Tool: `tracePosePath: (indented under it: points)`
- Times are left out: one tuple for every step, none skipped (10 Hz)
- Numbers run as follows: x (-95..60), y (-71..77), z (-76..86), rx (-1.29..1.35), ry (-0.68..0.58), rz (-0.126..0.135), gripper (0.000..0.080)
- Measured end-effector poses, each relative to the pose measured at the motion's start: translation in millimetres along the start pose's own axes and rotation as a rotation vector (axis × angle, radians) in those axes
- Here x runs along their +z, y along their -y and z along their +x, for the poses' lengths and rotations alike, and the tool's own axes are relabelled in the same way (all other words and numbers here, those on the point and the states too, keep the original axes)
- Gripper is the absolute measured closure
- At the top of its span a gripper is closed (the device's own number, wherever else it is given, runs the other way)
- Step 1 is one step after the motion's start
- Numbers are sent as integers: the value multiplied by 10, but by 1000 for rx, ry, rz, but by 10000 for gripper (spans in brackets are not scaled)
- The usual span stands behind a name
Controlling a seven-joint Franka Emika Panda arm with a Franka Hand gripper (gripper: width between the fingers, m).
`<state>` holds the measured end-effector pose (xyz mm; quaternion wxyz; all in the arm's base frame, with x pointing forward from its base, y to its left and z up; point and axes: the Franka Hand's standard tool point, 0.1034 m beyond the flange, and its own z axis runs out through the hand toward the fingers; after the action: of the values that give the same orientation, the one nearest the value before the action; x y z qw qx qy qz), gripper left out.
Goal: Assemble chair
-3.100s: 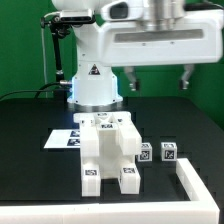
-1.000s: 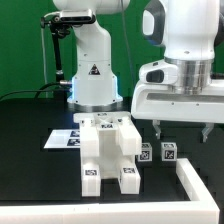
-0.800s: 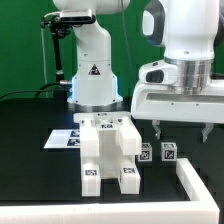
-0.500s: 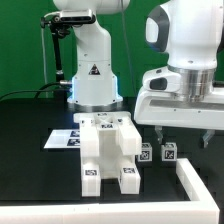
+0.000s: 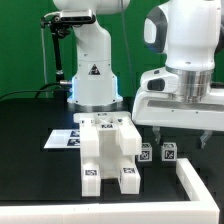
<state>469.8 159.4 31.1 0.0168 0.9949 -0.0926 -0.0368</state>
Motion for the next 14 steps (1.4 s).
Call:
tracePosePath:
  points:
    - [6, -30, 6, -6, 1, -2, 151]
    - [11, -78, 20, -14, 2, -4, 151]
    - [16, -124, 34, -18, 4, -4, 151]
    - [16, -162, 55, -25, 4, -4, 151]
    - [15, -200, 75, -26, 4, -3, 151]
    - [15, -223, 88, -29, 4, -3, 151]
    - [15, -213, 83, -24, 5, -2, 151]
    - [9, -144, 56, -12, 6, -1, 151]
    - [-20, -57, 55, -16, 0, 3, 151]
    - [-33, -4, 43, -21, -2, 5, 151]
    - [-31, 22, 28, -26, -2, 6, 151]
    - [-28, 14, 31, -25, -2, 5, 151]
    - [-27, 13, 30, -25, -2, 5, 151]
    - [-10, 22, 20, -24, -3, 5, 151]
